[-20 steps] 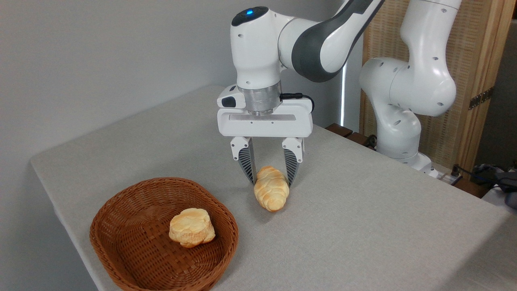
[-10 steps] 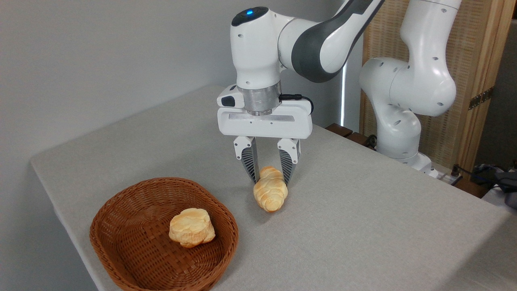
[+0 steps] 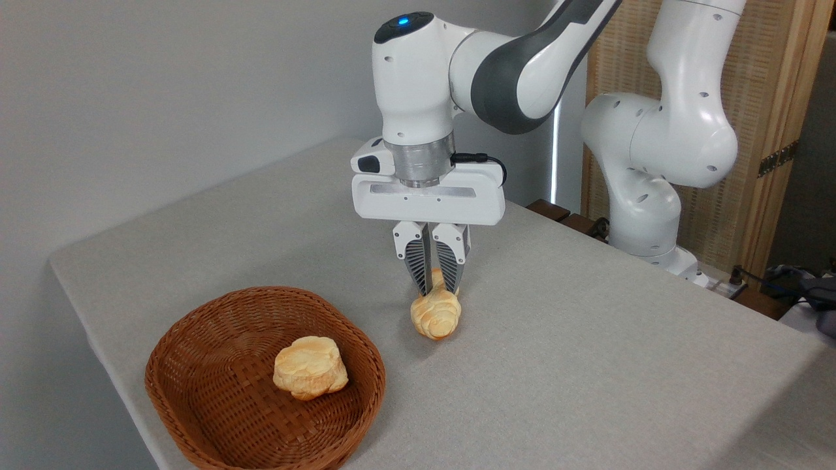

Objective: Put bread into the basket
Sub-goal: 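Lift the bread roll and carry it over the wicker basket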

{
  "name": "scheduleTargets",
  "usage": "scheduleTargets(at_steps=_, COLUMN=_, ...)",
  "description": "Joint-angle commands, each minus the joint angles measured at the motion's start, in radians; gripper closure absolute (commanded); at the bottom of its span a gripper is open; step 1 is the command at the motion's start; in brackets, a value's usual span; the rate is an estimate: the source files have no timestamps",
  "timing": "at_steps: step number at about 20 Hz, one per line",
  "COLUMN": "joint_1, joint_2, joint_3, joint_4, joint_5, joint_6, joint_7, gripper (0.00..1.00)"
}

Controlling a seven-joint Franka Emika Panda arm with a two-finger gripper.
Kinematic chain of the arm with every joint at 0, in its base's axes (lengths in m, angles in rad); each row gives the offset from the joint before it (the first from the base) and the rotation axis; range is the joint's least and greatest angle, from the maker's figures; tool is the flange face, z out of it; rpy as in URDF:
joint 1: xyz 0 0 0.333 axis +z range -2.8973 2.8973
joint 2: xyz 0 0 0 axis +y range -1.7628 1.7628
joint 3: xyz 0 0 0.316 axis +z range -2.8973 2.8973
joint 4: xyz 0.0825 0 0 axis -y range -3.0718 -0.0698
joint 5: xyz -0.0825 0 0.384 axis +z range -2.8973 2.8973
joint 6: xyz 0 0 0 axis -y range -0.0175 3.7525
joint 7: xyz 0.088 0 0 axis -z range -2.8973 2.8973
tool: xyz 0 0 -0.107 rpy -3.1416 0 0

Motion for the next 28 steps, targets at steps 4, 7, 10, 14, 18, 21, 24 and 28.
scheduleTargets(at_steps=4, joint_1=-0.004, joint_2=-0.007, joint_3=0.000, joint_4=0.013, joint_5=0.017, joint_6=0.012, joint_7=0.017, gripper=0.82)
scheduleTargets(at_steps=7, joint_1=-0.004, joint_2=-0.008, joint_3=0.000, joint_4=0.056, joint_5=0.017, joint_6=0.009, joint_7=0.017, gripper=0.82)
scheduleTargets(at_steps=10, joint_1=-0.004, joint_2=-0.008, joint_3=0.000, joint_4=0.104, joint_5=0.015, joint_6=-0.003, joint_7=0.017, gripper=0.82)
scheduleTargets(at_steps=14, joint_1=-0.004, joint_2=0.000, joint_3=0.000, joint_4=0.170, joint_5=0.009, joint_6=-0.002, joint_7=0.063, gripper=0.80)
scheduleTargets(at_steps=18, joint_1=-0.004, joint_2=0.024, joint_3=0.000, joint_4=0.257, joint_5=0.003, joint_6=0.009, joint_7=0.088, gripper=0.77)
scheduleTargets(at_steps=21, joint_1=-0.004, joint_2=0.065, joint_3=0.000, joint_4=0.329, joint_5=-0.017, joint_6=0.012, joint_7=0.119, gripper=0.77)
scheduleTargets(at_steps=24, joint_1=-0.004, joint_2=0.114, joint_3=0.000, joint_4=0.389, joint_5=-0.022, joint_6=0.038, joint_7=0.162, gripper=0.76)
scheduleTargets(at_steps=28, joint_1=-0.012, joint_2=0.194, joint_3=-0.002, joint_4=0.435, joint_5=-0.020, joint_6=0.124, joint_7=0.163, gripper=0.76)
